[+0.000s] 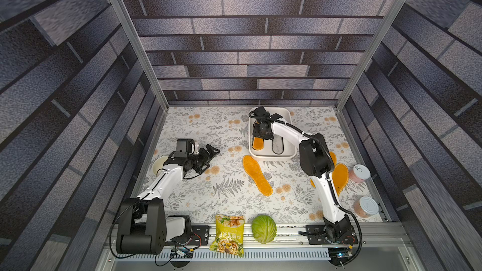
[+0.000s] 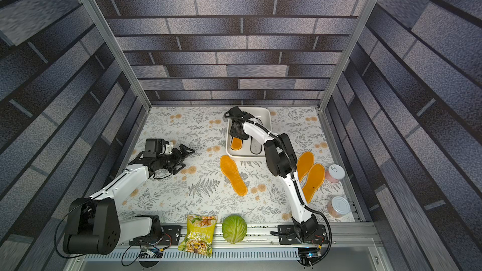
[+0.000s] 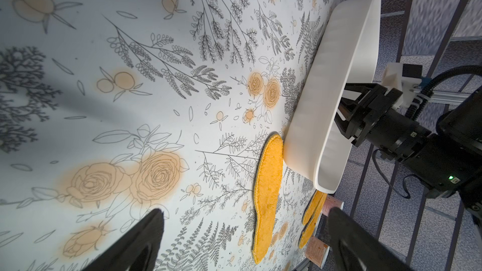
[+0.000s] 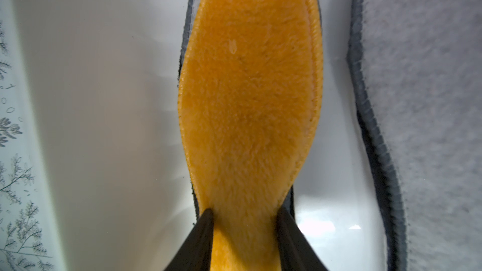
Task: Put the insoles into the storage box
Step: Place the insole in the storage box.
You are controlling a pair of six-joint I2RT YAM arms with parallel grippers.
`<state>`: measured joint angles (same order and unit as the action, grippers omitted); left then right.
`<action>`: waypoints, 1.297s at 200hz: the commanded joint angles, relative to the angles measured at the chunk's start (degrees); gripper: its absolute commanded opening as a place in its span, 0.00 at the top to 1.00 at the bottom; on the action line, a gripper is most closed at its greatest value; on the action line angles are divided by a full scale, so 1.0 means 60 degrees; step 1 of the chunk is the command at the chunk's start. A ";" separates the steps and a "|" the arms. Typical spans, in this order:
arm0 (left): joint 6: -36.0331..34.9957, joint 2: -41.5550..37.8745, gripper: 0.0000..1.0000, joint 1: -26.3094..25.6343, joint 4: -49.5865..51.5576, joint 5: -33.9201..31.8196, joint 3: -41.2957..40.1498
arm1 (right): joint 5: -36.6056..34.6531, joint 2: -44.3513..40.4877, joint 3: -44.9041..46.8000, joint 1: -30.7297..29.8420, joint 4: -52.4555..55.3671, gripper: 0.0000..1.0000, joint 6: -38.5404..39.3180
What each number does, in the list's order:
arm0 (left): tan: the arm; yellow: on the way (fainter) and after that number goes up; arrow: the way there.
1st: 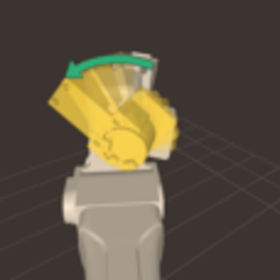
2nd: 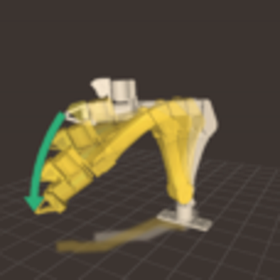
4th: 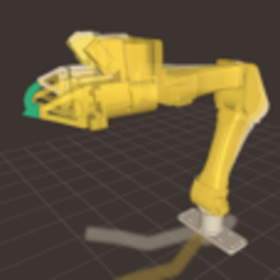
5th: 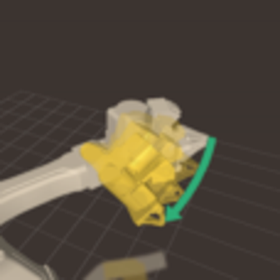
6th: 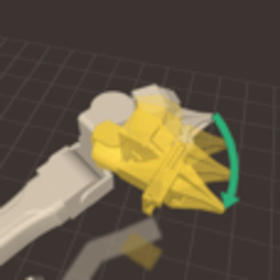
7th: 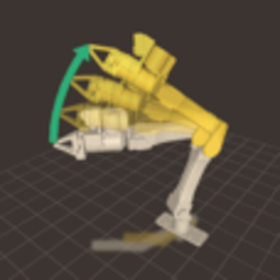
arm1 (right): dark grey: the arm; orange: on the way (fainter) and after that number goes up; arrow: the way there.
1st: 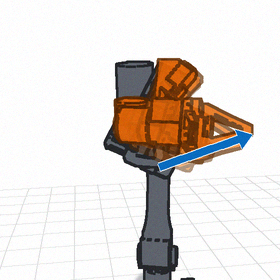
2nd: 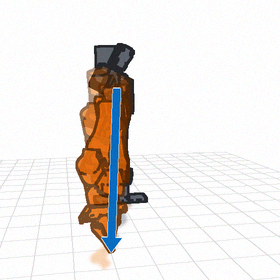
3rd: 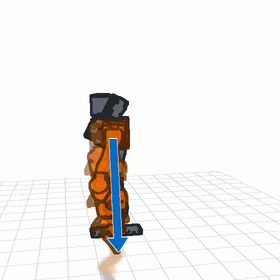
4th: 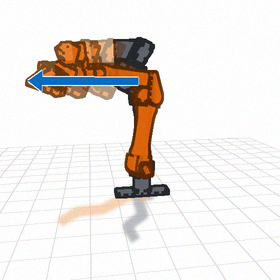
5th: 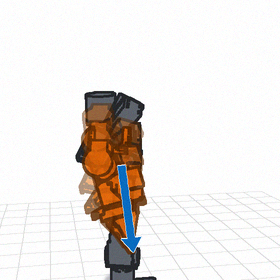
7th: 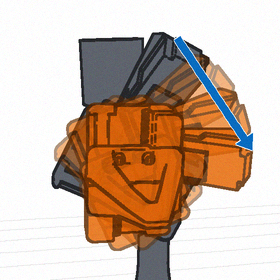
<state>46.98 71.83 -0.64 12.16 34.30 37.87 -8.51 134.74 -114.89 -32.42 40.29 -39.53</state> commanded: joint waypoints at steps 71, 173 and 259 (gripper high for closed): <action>0.0023 -0.0084 0.00 0.0093 -0.0128 0.0098 0.0031 | -0.0372 -0.0977 0.0267 0.0099 0.0281 0.37 0.0470; 0.0023 0.0047 0.00 0.0049 -0.0156 0.0171 0.0105 | 0.0269 -0.2874 0.1204 0.0160 0.0319 0.29 0.1889; 0.0099 0.0443 0.00 -0.0229 -0.0277 0.0120 0.0383 | 0.1379 -0.6743 0.5472 0.0160 -0.0222 0.20 0.2590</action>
<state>47.03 73.82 -1.50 10.85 34.54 38.22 -5.85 97.41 -87.07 -31.86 39.11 -28.32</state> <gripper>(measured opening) 0.998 0.796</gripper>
